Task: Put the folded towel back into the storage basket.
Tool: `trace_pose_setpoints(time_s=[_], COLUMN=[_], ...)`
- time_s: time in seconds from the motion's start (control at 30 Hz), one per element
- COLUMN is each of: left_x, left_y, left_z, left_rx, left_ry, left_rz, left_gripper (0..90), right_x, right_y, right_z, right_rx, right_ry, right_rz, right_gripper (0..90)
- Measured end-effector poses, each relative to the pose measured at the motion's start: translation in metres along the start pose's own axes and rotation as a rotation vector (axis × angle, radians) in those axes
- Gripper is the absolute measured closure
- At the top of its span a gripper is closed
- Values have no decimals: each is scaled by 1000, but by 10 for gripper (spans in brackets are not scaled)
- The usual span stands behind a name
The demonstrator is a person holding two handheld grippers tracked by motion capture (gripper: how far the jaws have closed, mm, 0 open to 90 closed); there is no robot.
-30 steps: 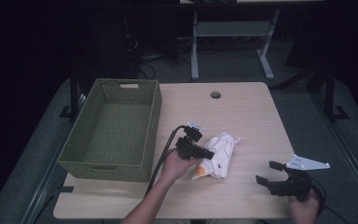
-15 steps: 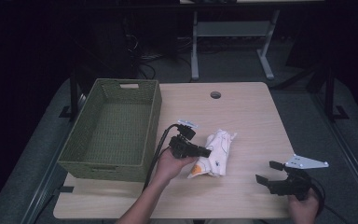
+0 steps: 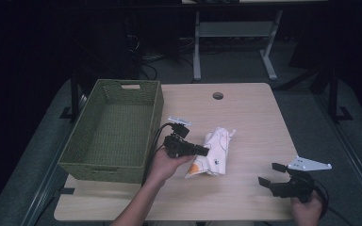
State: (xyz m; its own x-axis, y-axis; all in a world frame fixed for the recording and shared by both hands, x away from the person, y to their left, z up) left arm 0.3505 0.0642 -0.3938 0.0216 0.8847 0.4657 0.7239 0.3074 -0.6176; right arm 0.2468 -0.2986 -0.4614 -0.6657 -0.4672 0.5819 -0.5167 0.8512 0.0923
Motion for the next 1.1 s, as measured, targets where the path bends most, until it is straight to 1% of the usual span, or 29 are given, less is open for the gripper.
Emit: trace_pose_setpoints(time_s=[0.1, 0.17, 0.2, 0.27, 0.4, 0.43, 0.47, 0.5, 0.53, 0.57, 0.6, 0.63, 0.7, 0.73, 0.87, 0.97, 1.1], left_x=[7, 12, 15, 23, 39, 42, 50, 52, 56, 56, 63, 67, 69, 77, 84, 92, 98], left_y=[-3, -5, -7, -11, -11, -10, -9, -10, -10, -10, -10, -10, -10, -9, -8, -8, -8], left_z=[-2, -3, -4, -6, -8, -8, -8, -8, -8, -8, -10, -10, -11, -12, -12, -11, -10], left_rx=[-2, 7, 2, -8, 5, 9, 15, 18, 15, 15, 11, 11, 10, 13, 13, 13, 13], left_ry=[-2, -4, 3, 9, -17, -23, -36, -41, -45, -45, -54, -55, -56, -72, -73, -93, -98], left_rz=[2, 30, 34, 26, 35, 33, 32, 30, 25, 25, 21, 16, 9, 3, -10, -8, -17], left_gripper=[811, 806, 804, 803, 802, 802, 802, 802, 802, 802, 802, 802, 802, 802, 802, 802, 802], right_x=[1, 1, 1, 1, 0, 0, 0, 0, 0, 0, -1, -1, -1, 0, 0, 1, 0], right_y=[0, 0, 0, 0, 1, 2, 2, 2, 3, 3, 3, 3, 3, 4, 4, 5, 6], right_z=[0, 0, 0, 0, 0, 0, 0, 0, 0, -1, -1, -1, -1, -1, -1, -1, -2], right_rx=[0, 1, 0, -4, 0, 0, 0, 5, 7, 9, 13, 15, 17, 14, 17, 18, 24], right_ry=[-4, -5, -6, -8, -3, -3, -3, -4, -4, -2, -2, -1, -1, 2, 0, -2, 1], right_rz=[0, 3, 4, 5, 7, 5, 5, 5, 5, 4, 6, 6, 6, 9, 9, 10, 10], right_gripper=[143, 142, 143, 143, 143, 143, 143, 143, 143, 142, 143, 143, 142, 142, 142, 143, 143])
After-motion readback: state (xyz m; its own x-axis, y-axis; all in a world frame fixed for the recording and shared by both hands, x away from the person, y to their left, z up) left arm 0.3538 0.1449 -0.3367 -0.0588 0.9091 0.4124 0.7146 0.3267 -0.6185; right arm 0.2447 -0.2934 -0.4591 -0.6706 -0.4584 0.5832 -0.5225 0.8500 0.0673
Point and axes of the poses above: each handheld gripper's, and its own axes: x roughly backward along the jaws, z roughly out of its underside, y roughly to its left, the point moved 1 cm from there along -x, roughly forward along the jaws, and after that the axes turned 9 degrees about z, right-handed, at the moved point
